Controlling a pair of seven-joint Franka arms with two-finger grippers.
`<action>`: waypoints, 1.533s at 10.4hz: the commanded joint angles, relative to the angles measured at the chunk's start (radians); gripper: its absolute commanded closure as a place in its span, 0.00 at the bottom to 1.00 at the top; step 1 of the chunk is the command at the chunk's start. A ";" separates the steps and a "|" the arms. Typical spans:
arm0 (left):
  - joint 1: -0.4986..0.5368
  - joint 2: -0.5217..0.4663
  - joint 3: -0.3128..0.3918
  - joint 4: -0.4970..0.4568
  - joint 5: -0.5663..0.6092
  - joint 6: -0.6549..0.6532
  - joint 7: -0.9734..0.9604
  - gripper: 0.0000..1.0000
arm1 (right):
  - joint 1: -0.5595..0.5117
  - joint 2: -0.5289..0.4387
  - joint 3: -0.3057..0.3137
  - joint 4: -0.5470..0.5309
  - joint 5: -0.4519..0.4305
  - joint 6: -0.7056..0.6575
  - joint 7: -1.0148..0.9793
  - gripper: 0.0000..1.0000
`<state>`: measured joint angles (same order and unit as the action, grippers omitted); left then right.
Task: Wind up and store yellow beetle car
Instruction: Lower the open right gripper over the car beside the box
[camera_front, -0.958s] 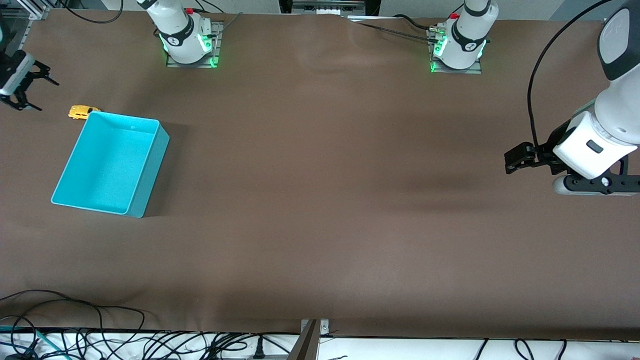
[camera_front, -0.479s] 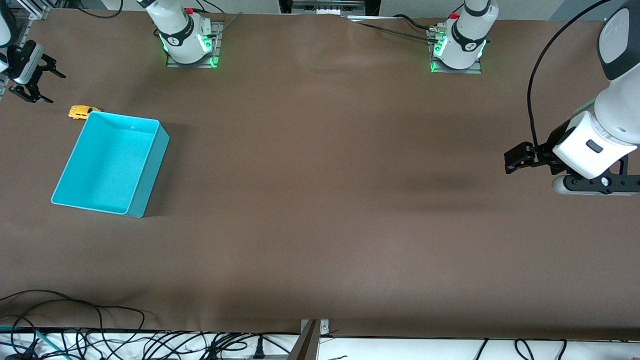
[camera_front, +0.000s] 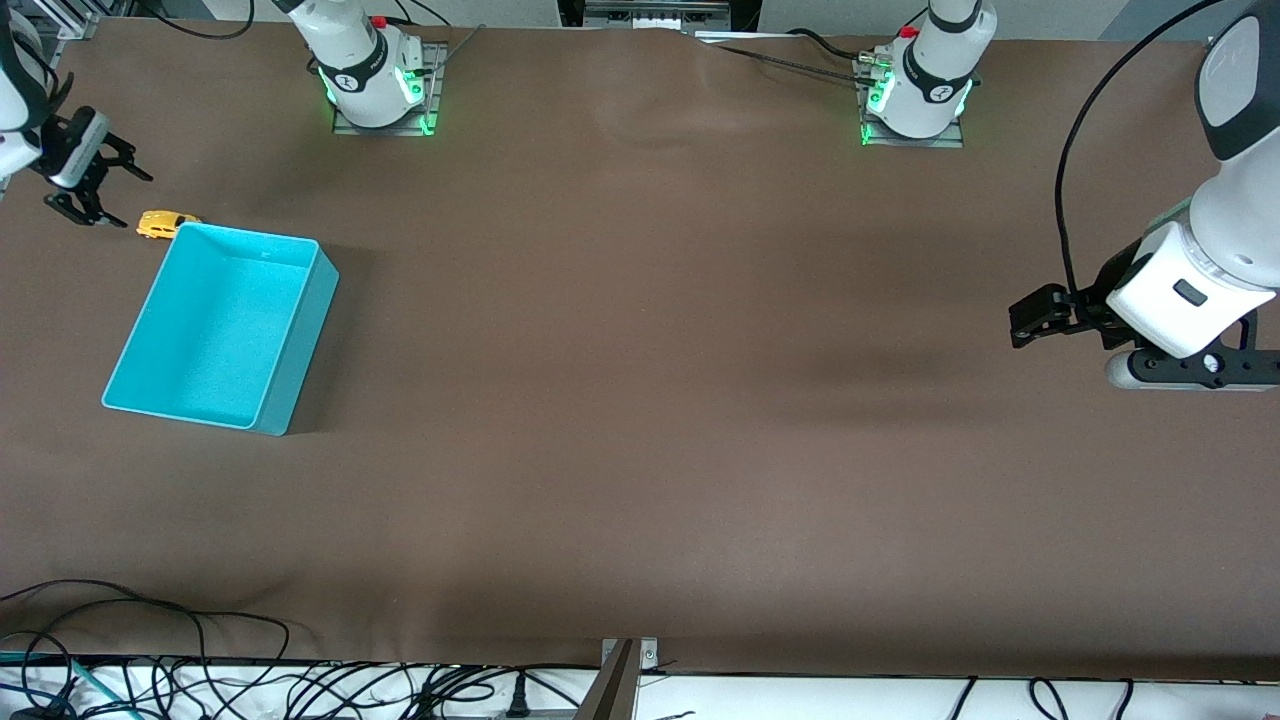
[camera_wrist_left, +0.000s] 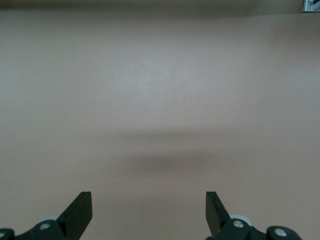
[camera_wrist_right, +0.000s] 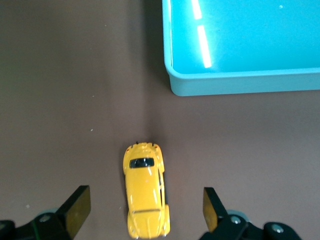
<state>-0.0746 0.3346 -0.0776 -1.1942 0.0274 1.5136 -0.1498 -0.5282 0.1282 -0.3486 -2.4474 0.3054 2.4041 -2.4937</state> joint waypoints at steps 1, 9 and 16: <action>-0.005 0.007 0.006 0.028 0.008 -0.013 0.016 0.00 | -0.006 0.086 0.043 0.062 0.102 0.026 -0.071 0.00; -0.007 0.007 0.003 0.028 0.006 -0.013 0.016 0.00 | -0.049 0.162 0.060 0.077 0.153 0.044 -0.152 0.00; -0.005 0.007 0.007 0.027 0.008 -0.013 0.018 0.00 | -0.128 0.163 0.060 0.079 0.147 -0.026 -0.284 0.00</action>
<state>-0.0764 0.3346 -0.0780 -1.1940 0.0274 1.5136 -0.1498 -0.6297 0.2831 -0.2938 -2.3793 0.4284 2.3992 -2.7149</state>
